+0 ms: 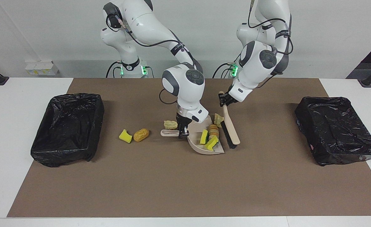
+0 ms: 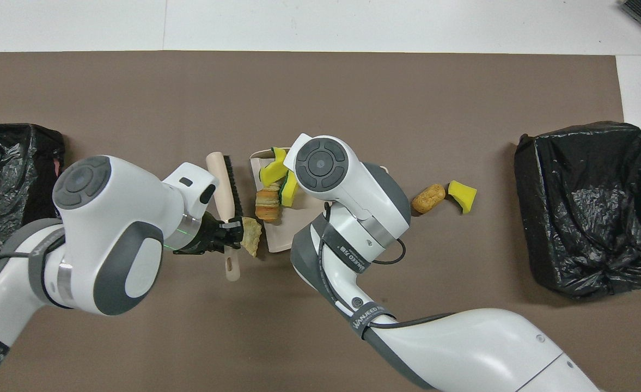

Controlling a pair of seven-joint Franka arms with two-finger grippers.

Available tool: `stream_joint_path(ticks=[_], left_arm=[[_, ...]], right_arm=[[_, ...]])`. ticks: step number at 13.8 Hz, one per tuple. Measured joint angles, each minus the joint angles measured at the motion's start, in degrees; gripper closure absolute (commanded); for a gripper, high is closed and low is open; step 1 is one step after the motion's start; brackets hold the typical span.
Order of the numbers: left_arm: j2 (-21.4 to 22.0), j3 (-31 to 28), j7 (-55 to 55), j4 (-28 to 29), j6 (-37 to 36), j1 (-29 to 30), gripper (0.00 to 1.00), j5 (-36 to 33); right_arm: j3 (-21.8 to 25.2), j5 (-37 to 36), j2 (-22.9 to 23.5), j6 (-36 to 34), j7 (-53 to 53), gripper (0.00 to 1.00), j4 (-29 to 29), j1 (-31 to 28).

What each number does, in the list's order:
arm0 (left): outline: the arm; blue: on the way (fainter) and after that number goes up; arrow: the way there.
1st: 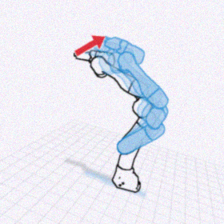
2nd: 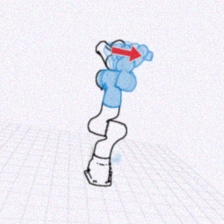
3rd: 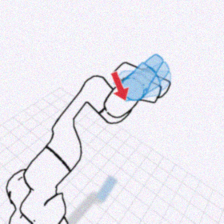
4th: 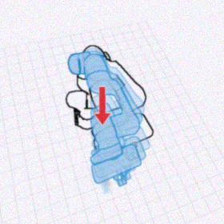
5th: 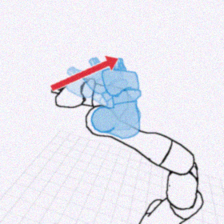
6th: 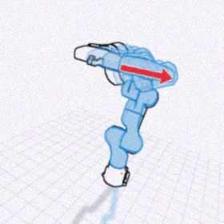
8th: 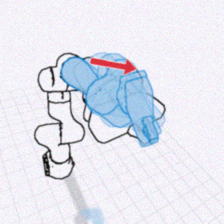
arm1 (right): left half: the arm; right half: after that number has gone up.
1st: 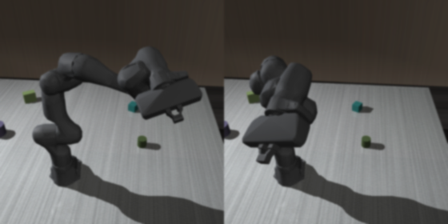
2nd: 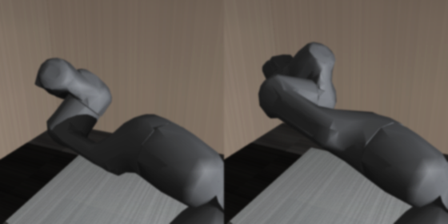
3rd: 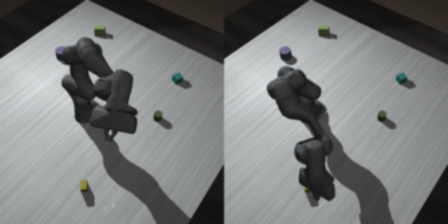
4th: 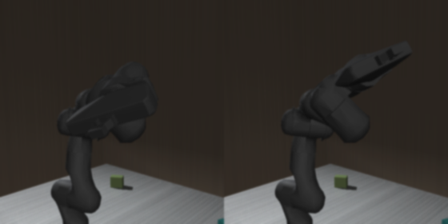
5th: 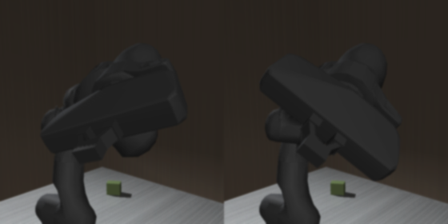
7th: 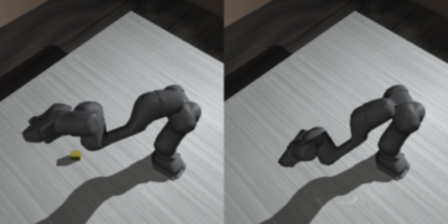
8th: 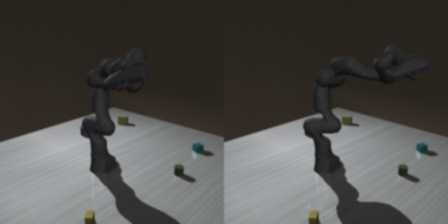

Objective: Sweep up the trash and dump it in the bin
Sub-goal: 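Sweep the sponges and crusts into the dustpan with the left gripper's brush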

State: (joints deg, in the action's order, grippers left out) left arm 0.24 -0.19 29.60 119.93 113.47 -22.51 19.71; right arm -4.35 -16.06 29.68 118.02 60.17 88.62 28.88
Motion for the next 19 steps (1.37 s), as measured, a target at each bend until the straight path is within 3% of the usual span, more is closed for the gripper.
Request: stream_joint_path(ticks=[3, 6, 8, 11, 15, 19], left_arm=[[0.8, 0.1, 11.8, 0.5, -3.8, 0.6, 1.00, 0.0], [4.8, 1.2, 18.7, 7.2, -4.7, -1.2, 1.00, -0.1], [7.2, 1.6, 20.4, 11.8, -1.6, -4.1, 1.00, -0.1], [7.2, 2.0, 21.4, 14.9, 6.8, -9.3, 1.00, -0.1], [5.2, 2.0, 18.8, 14.6, 16.0, -10.8, 1.00, -0.1], [0.2, 1.0, 14.2, 7.2, 18.5, -10.7, 1.00, -0.1]], right_arm=[[-0.1, 0.0, 0.0, 0.0, 0.0, 1.00, 0.0, 0.0], [-0.1, 0.0, 0.0, 0.0, 0.0, 1.00, 0.0, 0.0], [-0.1, 0.0, 0.0, 0.1, 0.0, 1.00, 0.0, 0.0], [-0.1, 0.0, 0.0, 0.1, 0.0, 1.00, 0.0, 0.0], [-0.1, 0.0, 0.0, 0.1, 0.0, 1.00, 0.0, 0.0], [-0.1, 0.0, 0.0, 0.1, 0.0, 1.00, 0.0, 0.0]])
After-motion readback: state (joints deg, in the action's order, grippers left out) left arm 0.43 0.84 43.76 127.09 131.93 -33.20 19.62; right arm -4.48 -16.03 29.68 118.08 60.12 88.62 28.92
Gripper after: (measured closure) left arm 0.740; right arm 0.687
